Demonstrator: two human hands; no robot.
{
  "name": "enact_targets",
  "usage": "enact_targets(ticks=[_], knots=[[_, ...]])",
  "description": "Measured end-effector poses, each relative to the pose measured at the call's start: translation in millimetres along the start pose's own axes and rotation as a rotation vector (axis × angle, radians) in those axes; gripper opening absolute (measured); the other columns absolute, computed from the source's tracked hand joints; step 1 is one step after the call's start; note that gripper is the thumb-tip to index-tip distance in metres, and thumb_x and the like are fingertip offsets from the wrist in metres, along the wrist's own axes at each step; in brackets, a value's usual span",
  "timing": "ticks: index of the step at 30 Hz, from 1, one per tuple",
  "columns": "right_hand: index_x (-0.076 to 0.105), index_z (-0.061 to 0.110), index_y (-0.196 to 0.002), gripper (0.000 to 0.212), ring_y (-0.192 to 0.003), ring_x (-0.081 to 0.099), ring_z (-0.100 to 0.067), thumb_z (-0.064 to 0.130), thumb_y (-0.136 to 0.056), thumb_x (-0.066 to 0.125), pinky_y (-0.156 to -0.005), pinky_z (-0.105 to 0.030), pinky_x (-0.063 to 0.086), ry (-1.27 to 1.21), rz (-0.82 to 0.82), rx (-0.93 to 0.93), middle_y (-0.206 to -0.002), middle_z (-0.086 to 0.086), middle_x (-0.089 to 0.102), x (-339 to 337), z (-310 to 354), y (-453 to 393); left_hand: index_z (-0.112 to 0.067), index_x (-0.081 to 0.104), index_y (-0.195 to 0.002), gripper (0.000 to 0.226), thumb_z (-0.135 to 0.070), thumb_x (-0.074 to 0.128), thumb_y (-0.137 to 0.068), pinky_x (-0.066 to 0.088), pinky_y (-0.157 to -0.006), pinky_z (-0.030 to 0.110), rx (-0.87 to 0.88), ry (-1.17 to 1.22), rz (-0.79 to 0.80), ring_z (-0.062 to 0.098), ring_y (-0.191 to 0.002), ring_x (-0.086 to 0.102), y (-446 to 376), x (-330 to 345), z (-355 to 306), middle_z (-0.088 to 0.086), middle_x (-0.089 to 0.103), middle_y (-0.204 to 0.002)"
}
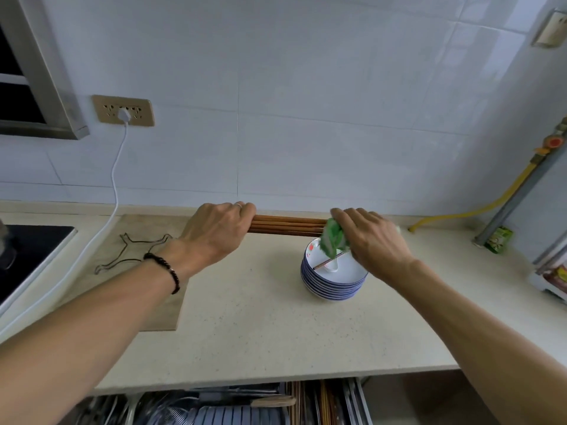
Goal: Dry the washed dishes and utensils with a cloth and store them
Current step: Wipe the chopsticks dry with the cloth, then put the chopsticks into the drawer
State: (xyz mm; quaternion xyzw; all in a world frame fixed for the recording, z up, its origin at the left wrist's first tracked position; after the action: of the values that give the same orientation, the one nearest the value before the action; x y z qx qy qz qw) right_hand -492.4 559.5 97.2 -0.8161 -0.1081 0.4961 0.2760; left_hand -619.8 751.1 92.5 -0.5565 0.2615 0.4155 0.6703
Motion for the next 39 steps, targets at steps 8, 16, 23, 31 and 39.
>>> enact_targets(ticks=[8, 16, 23, 31, 39], knots=[[0.066, 0.007, -0.101, 0.032, -0.055, 0.058, -0.025, 0.003, -0.071, 0.077, -0.047, -0.029, 0.035, -0.001, 0.032, -0.061, -0.073, -0.004, 0.060, -5.3, 52.8, 12.9, -0.007, 0.055, -0.080, 0.015, 0.001, 0.067, -0.079, 0.018, -0.041, 0.024, 0.033, 0.092, 0.010, 0.025, -0.034, 0.046, 11.5, 8.5, -73.3, 0.006, 0.053, -0.056], [0.050, 0.015, -0.132, 0.042, -0.087, 0.065, -0.029, 0.009, -0.091, 0.059, -0.063, -0.037, 0.048, -0.153, 0.546, 0.478, -0.104, -0.005, 0.066, 24.3, -29.1, 225.6, -0.012, 0.053, -0.083, 0.021, 0.000, 0.068, -0.076, 0.027, -0.036, 0.027, 0.089, -0.005, 0.294, 0.025, -0.037, 0.046, 60.4, 49.3, -155.9, 0.004, 0.057, -0.059], [0.040, 0.024, -0.132, 0.051, -0.086, 0.064, -0.034, 0.035, -0.089, 0.066, -0.068, -0.038, 0.050, -0.466, 0.687, 0.937, -0.102, -0.007, 0.067, 47.3, 5.6, 347.2, -0.010, 0.047, -0.120, 0.028, 0.000, 0.038, -0.094, 0.039, -0.067, 0.035, 0.061, -0.034, 0.830, 0.028, -0.093, 0.065, 147.1, 90.9, -263.9, 0.008, 0.065, -0.107], [0.054, 0.024, -0.097, 0.015, -0.081, 0.062, -0.025, 0.029, -0.088, 0.066, -0.067, -0.035, 0.047, -0.854, 0.570, 1.247, -0.086, -0.002, 0.066, 78.4, 54.2, 412.5, -0.002, 0.050, -0.103, 0.020, -0.007, 0.030, -0.101, 0.050, -0.041, 0.025, -0.583, 0.628, 1.345, 0.019, -0.045, 0.061, 246.0, 189.5, -328.8, 0.014, 0.063, -0.073], [0.059, 0.018, -0.089, 0.013, -0.077, 0.061, -0.019, 0.029, -0.083, 0.063, -0.064, -0.032, 0.045, -0.962, 0.453, 1.350, -0.079, 0.001, 0.066, 130.2, 56.8, 446.9, -0.003, 0.040, -0.124, 0.022, -0.009, 0.030, -0.105, 0.042, -0.038, 0.020, -1.066, 0.939, 1.120, 0.013, -0.044, 0.052, 241.0, 299.5, -370.2, 0.009, 0.055, -0.068]])
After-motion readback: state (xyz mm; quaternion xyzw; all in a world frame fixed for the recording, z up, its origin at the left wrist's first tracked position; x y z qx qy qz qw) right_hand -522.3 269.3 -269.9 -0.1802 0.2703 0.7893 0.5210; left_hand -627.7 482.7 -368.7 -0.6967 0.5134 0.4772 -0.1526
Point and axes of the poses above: each hand's wrist, its own y-axis away from the middle knuckle, its own x-axis out of the palm, z = x × y, the point moved 6 cm from there along -y, towards the middle knuckle
